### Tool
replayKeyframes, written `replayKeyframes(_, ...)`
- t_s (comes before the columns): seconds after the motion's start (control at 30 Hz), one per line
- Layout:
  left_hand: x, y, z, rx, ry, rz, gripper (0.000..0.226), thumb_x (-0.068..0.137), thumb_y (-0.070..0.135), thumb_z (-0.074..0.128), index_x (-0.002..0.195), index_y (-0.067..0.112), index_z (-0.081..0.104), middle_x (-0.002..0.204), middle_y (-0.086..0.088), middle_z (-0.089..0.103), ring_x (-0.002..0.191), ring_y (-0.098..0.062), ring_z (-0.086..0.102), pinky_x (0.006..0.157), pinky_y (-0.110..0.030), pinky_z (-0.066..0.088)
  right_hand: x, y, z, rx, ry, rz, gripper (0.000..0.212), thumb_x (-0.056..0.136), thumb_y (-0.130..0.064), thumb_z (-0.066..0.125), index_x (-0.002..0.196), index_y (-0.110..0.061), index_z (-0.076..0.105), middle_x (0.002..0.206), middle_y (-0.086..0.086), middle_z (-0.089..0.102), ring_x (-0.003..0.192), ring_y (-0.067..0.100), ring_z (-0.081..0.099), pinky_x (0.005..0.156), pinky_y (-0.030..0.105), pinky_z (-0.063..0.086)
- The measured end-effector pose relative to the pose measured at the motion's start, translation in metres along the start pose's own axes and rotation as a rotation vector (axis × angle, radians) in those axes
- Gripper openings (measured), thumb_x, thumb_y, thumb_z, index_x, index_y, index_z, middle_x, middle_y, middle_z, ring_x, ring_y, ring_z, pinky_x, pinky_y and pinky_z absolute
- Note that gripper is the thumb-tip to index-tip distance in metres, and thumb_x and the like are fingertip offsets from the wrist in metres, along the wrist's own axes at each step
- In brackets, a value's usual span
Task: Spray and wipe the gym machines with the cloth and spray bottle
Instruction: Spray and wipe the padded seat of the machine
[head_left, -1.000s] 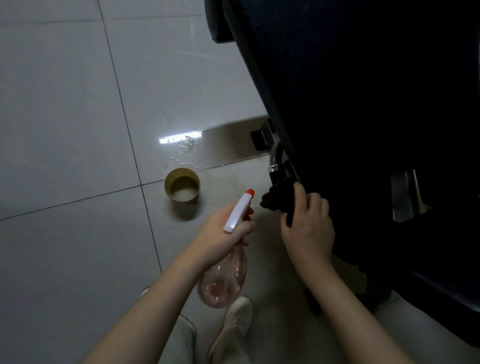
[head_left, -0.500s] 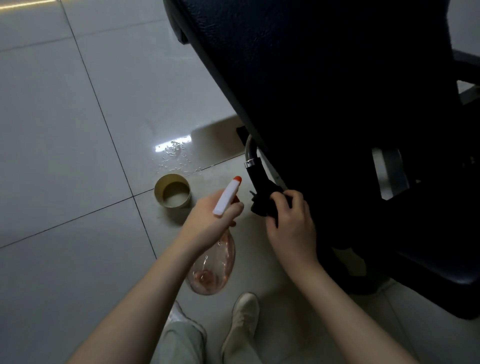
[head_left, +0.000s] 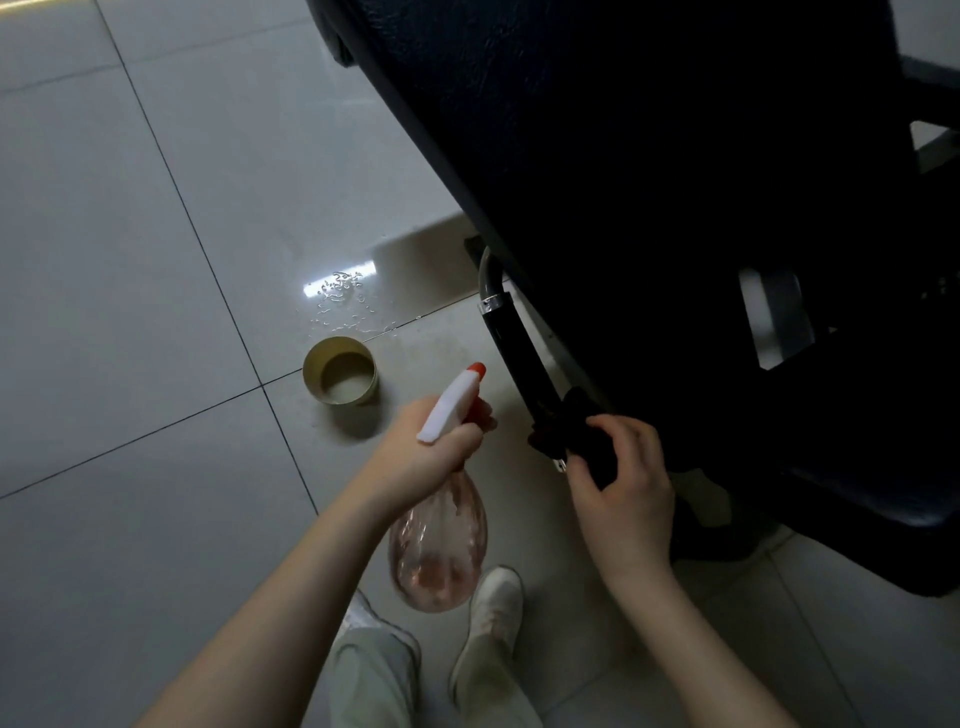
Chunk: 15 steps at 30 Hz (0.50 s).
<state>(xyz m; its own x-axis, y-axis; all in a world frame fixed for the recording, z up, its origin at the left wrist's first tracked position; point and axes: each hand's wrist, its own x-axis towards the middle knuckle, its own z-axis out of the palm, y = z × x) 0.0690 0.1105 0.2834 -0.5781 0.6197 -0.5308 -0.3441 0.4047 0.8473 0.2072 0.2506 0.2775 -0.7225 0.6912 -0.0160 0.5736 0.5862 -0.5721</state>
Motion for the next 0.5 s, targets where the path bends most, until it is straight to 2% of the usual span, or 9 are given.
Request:
replayKeyframes(0.07,-0.003,-0.001,0.003,0.037,-0.012,0.056,0.038,0.073,0.023,0.053,0.109,0.022,0.061,0.106,-0.002,0.071,0.093,-0.009,0.067,0.069,-0.021,0.055,0.001,-0.001,-0.001,0.006,0.014,0.007,0.035,0.076,-0.006,0.073,0.11,-0.007,0.063,0.113,0.01,0.057,0.094,0.013,0.05,0.071,0.023,0.04)
replayKeyframes(0.1,-0.004,-0.001,0.006,0.055,0.007,0.074,0.037,0.072,0.022,0.054,0.107,0.013,0.063,0.102,-0.004,0.072,0.088,-0.006,0.067,0.066,-0.019,0.053,0.001,-0.002,-0.002,0.013,0.021,0.015,0.035,0.076,-0.006,0.073,0.109,-0.007,0.064,0.113,0.01,0.057,0.094,0.013,0.05,0.071,0.017,0.038)
replayKeyframes(0.2,-0.009,-0.002,0.015,0.132,0.122,0.095,0.026,0.072,0.024,0.054,0.085,0.004,0.063,0.081,-0.016,0.068,0.076,-0.027,0.064,0.068,-0.045,0.053,0.002,-0.003,-0.003,0.032,0.03,0.033,0.034,0.076,-0.005,0.073,0.108,-0.007,0.064,0.113,0.01,0.057,0.093,0.013,0.05,0.07,0.007,0.03)
replayKeyframes(0.23,-0.011,-0.003,0.016,0.136,0.148,0.086,0.024,0.072,0.024,0.053,0.081,0.004,0.062,0.078,-0.019,0.066,0.074,-0.032,0.063,0.069,-0.049,0.052,0.002,-0.004,-0.004,0.034,0.028,0.036,0.034,0.076,-0.006,0.073,0.109,-0.007,0.064,0.113,0.01,0.057,0.094,0.012,0.049,0.07,0.007,0.029)
replayKeyframes(0.3,-0.012,-0.004,0.016,0.156,0.126,0.081,0.026,0.072,0.025,0.053,0.084,0.004,0.063,0.078,-0.016,0.068,0.076,-0.03,0.065,0.074,-0.049,0.053,0.002,-0.003,-0.004,0.039,0.034,0.04,0.034,0.077,-0.007,0.073,0.109,-0.008,0.064,0.114,0.009,0.057,0.095,0.012,0.049,0.071,0.006,0.029)
replayKeyframes(0.4,-0.014,-0.007,0.016,0.181,0.016,0.078,0.038,0.071,0.025,0.052,0.098,0.002,0.065,0.093,-0.008,0.073,0.086,-0.015,0.068,0.08,-0.036,0.055,0.002,-0.002,-0.005,0.052,0.069,0.05,0.033,0.077,-0.008,0.073,0.11,-0.008,0.065,0.114,0.008,0.057,0.096,0.01,0.049,0.07,0.002,0.029)
replayKeyframes(0.5,-0.018,-0.013,0.021,0.235,0.079,0.09,0.033,0.072,0.025,0.052,0.086,-0.002,0.062,0.078,-0.02,0.067,0.073,-0.031,0.064,0.07,-0.05,0.052,0.002,0.001,-0.006,0.056,0.134,0.032,0.032,0.076,-0.006,0.074,0.107,-0.006,0.065,0.111,0.01,0.06,0.095,0.01,0.051,0.072,-0.003,0.034)
